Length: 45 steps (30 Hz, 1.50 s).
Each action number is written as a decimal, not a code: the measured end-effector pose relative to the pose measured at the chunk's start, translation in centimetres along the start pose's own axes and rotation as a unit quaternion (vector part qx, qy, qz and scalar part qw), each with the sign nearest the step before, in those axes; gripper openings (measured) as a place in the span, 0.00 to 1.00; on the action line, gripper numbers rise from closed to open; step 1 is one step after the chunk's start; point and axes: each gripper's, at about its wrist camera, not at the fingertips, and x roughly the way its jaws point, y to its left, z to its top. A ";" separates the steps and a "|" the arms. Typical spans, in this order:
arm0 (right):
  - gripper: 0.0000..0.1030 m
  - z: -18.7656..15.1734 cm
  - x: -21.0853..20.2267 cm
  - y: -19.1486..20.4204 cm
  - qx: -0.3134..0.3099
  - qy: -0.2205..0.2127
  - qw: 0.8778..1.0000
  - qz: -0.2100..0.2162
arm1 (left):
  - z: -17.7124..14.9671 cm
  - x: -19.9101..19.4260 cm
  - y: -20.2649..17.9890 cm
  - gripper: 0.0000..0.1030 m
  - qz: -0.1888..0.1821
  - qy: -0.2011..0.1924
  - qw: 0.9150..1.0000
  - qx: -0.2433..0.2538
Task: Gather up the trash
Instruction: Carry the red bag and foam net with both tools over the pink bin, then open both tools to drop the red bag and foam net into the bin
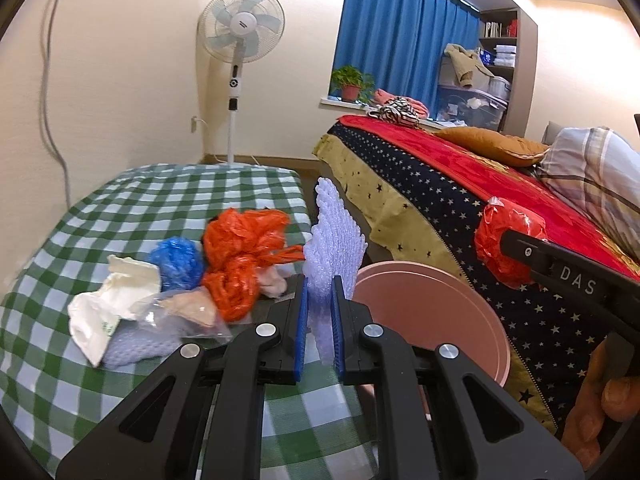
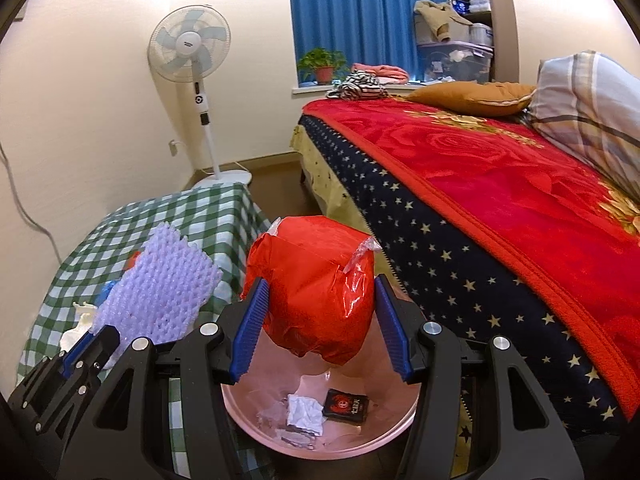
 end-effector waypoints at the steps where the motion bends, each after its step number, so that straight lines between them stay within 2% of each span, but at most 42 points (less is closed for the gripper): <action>1: 0.53 0.0 0.1 -0.2 0.002 0.001 1.000 -0.002 | 0.0 0.3 -0.2 0.11 -0.004 0.002 1.000 0.000; 16: 0.53 0.1 1.0 -1.8 0.022 0.009 0.999 -0.043 | -0.8 3.4 -2.1 0.11 -0.046 0.034 0.998 0.005; 33: 0.54 0.0 2.0 -2.7 0.040 0.018 0.998 -0.051 | -1.7 5.6 -3.0 0.12 -0.082 0.066 0.994 0.002; 35: 0.55 0.0 2.1 -3.0 0.049 0.019 0.997 -0.051 | -1.9 5.8 -2.9 0.19 -0.081 0.071 0.994 0.000; 36: 0.59 0.0 2.1 -3.1 0.052 0.019 0.997 -0.051 | -2.0 5.9 -2.8 0.22 -0.081 0.073 0.994 -0.002; 37: 0.64 0.0 2.1 -3.2 0.054 0.019 0.997 -0.051 | -2.1 5.9 -2.7 0.22 -0.081 0.075 0.994 -0.002; 45: 0.64 0.1 1.8 -2.5 0.052 0.010 0.998 -0.033 | -1.8 4.7 -1.3 0.22 -0.070 0.071 0.995 0.001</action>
